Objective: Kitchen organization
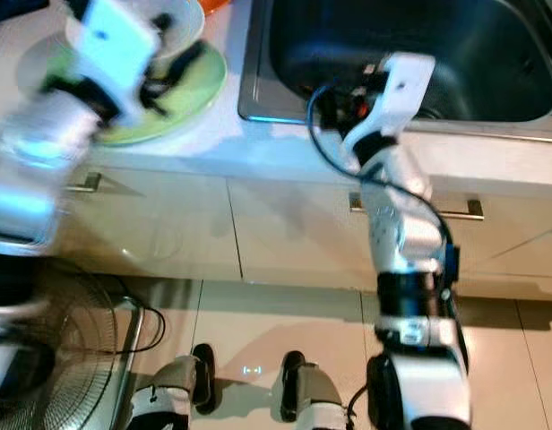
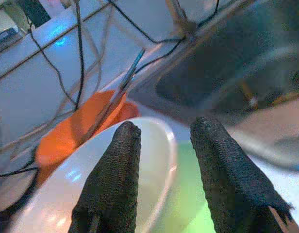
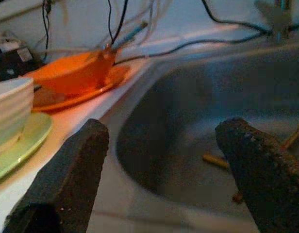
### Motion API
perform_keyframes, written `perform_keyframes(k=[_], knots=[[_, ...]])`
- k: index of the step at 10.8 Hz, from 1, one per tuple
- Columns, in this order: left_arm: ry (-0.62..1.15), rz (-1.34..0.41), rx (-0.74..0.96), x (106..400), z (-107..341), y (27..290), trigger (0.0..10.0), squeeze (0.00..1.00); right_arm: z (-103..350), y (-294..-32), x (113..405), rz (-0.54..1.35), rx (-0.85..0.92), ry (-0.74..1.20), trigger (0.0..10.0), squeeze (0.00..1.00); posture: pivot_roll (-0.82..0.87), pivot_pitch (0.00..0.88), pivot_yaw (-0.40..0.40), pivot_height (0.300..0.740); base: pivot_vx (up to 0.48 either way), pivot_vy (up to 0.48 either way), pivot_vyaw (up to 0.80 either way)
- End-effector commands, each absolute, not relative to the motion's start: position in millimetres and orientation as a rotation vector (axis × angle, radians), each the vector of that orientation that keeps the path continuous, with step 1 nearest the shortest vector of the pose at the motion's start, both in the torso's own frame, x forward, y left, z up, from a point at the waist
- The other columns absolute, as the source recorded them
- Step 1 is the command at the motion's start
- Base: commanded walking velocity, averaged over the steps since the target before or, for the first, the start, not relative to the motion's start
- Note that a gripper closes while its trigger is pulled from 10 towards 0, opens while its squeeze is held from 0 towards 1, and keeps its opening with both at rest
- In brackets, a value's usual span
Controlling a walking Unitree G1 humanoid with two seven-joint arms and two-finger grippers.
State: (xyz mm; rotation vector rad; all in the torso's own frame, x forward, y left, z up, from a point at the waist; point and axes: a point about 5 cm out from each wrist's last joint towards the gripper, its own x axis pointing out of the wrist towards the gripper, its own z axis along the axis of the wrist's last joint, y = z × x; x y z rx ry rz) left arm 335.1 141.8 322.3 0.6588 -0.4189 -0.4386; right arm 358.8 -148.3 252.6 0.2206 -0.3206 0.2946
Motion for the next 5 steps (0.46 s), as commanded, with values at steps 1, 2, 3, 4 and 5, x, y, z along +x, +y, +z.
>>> perform_keyframes(k=[1, 2, 3, 4, 5], knots=[[-0.435, -0.445, 0.699, 333, 332, 147, 10.0, 0.00, 254, -147, 355, 0.305, 0.236, -0.325, 10.0, 0.00, 0.18, 0.268, -0.003, 0.740, 0.000, 0.000, 0.00], [-0.417, -0.446, 0.736, 332, 333, 155, 10.0, 0.00, 254, -145, 353, 0.309, 0.242, -0.320, 10.0, 0.00, 0.18, 0.263, -0.002, 0.740, 0.000, 0.000, 0.00], [-0.388, -0.459, 0.761, 333, 332, 160, 10.0, 0.00, 254, -145, 353, 0.309, 0.243, -0.318, 10.0, 0.00, 0.18, 0.261, -0.003, 0.740, 0.000, 0.000, 0.00], [-0.349, -0.486, 0.773, 334, 329, 166, 10.0, 0.00, 254, -144, 352, 0.309, 0.245, -0.314, 10.0, 0.00, 0.18, 0.259, -0.001, 0.740, 0.000, 0.000, 0.00], [-0.320, -0.501, 0.793, 335, 326, 168, 10.0, 0.00, 254, -144, 352, 0.310, 0.247, -0.312, 10.0, 0.00, 0.18, 0.259, -0.001, 0.740, 0.000, 0.000, 0.00]])
